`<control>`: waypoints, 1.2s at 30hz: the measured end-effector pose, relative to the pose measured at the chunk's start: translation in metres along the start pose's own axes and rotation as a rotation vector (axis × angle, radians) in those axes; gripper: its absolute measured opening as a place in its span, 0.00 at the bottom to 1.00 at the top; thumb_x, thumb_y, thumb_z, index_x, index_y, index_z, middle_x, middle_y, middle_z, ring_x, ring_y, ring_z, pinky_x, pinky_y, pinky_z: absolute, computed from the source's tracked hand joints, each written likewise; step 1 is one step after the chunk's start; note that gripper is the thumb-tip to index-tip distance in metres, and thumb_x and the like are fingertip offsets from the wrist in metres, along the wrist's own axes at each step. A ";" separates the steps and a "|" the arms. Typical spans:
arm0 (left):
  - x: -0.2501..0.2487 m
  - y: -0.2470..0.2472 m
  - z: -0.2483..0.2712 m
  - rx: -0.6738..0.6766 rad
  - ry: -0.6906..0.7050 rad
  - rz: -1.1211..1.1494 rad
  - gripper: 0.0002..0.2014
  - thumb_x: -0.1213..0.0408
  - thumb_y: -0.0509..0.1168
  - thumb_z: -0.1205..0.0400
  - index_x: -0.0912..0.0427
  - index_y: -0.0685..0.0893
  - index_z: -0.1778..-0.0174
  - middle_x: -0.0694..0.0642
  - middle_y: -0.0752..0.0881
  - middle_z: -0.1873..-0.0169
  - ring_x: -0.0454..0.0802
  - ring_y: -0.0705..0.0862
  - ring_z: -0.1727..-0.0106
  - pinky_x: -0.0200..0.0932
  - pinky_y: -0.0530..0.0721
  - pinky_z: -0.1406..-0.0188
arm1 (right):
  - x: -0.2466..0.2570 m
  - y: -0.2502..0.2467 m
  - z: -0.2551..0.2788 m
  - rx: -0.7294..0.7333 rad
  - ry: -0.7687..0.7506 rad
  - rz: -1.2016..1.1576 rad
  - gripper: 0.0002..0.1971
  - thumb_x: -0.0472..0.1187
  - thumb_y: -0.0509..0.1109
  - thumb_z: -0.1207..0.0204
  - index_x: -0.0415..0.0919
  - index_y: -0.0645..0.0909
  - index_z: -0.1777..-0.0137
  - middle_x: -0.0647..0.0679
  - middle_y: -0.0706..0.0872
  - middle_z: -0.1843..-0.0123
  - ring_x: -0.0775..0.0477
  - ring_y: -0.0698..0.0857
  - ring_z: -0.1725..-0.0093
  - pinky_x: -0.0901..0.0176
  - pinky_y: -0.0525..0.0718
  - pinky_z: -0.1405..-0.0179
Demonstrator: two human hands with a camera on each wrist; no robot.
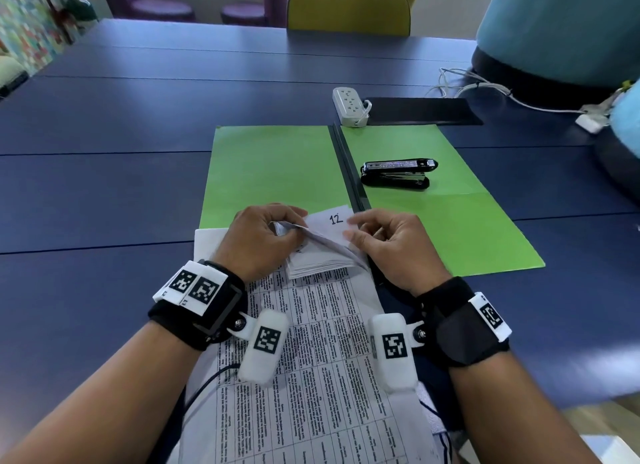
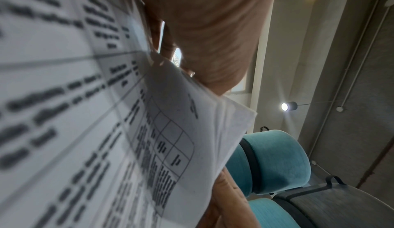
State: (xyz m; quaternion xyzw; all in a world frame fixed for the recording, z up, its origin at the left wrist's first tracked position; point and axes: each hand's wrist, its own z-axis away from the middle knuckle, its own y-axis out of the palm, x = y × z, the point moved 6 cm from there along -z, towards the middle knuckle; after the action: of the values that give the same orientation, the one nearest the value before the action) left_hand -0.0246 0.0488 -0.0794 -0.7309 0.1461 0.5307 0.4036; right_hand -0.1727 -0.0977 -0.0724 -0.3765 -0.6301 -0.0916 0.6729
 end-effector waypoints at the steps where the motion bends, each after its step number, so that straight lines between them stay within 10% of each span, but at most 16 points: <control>1: 0.001 0.000 -0.001 0.000 0.001 0.002 0.13 0.69 0.74 0.23 0.44 0.90 0.67 0.38 0.91 0.48 0.41 0.88 0.44 0.48 0.86 0.38 | -0.003 -0.001 -0.001 -0.022 0.012 -0.023 0.10 0.39 0.80 0.27 0.48 0.89 0.46 0.50 0.80 0.67 0.59 0.72 0.73 0.66 0.76 0.71; 5: 0.005 0.001 -0.001 -0.008 0.004 0.020 0.16 0.70 0.74 0.24 0.42 0.90 0.69 0.39 0.91 0.49 0.41 0.89 0.45 0.49 0.87 0.38 | -0.006 -0.001 -0.001 -0.034 0.035 -0.012 0.18 0.38 0.80 0.27 0.44 0.87 0.37 0.53 0.80 0.65 0.62 0.70 0.74 0.72 0.74 0.71; 13: 0.003 0.002 -0.001 -0.013 0.019 0.022 0.16 0.71 0.73 0.23 0.42 0.89 0.69 0.37 0.91 0.50 0.39 0.88 0.50 0.39 0.84 0.50 | -0.004 -0.001 -0.001 -0.029 0.019 -0.024 0.06 0.38 0.80 0.27 0.46 0.91 0.52 0.50 0.80 0.67 0.61 0.70 0.75 0.72 0.72 0.74; 23: 0.005 0.001 -0.001 -0.005 0.015 0.035 0.14 0.70 0.73 0.24 0.43 0.91 0.68 0.38 0.91 0.47 0.39 0.88 0.43 0.47 0.86 0.37 | -0.003 0.003 0.000 0.026 0.014 0.061 0.05 0.38 0.82 0.30 0.49 0.90 0.62 0.51 0.90 0.63 0.60 0.83 0.67 0.68 0.82 0.63; 32: 0.001 0.000 0.000 -0.052 0.025 0.013 0.10 0.46 0.68 0.35 0.42 0.92 0.63 0.47 0.93 0.61 0.59 0.90 0.63 0.62 0.91 0.58 | 0.001 0.002 0.003 0.023 0.012 0.077 0.09 0.40 0.84 0.31 0.39 0.88 0.68 0.48 0.86 0.70 0.56 0.78 0.73 0.66 0.76 0.74; 36: 0.006 -0.001 -0.002 -0.060 0.024 0.026 0.11 0.48 0.70 0.36 0.45 0.91 0.63 0.50 0.91 0.68 0.49 0.80 0.70 0.46 0.82 0.67 | 0.002 -0.001 0.002 -0.021 0.053 0.001 0.18 0.48 0.75 0.22 0.37 0.87 0.68 0.46 0.85 0.74 0.55 0.78 0.76 0.62 0.77 0.70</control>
State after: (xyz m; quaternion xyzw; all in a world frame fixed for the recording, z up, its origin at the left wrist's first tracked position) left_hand -0.0204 0.0489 -0.0846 -0.7468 0.1444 0.5313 0.3730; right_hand -0.1750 -0.0964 -0.0702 -0.3812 -0.6109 -0.1077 0.6855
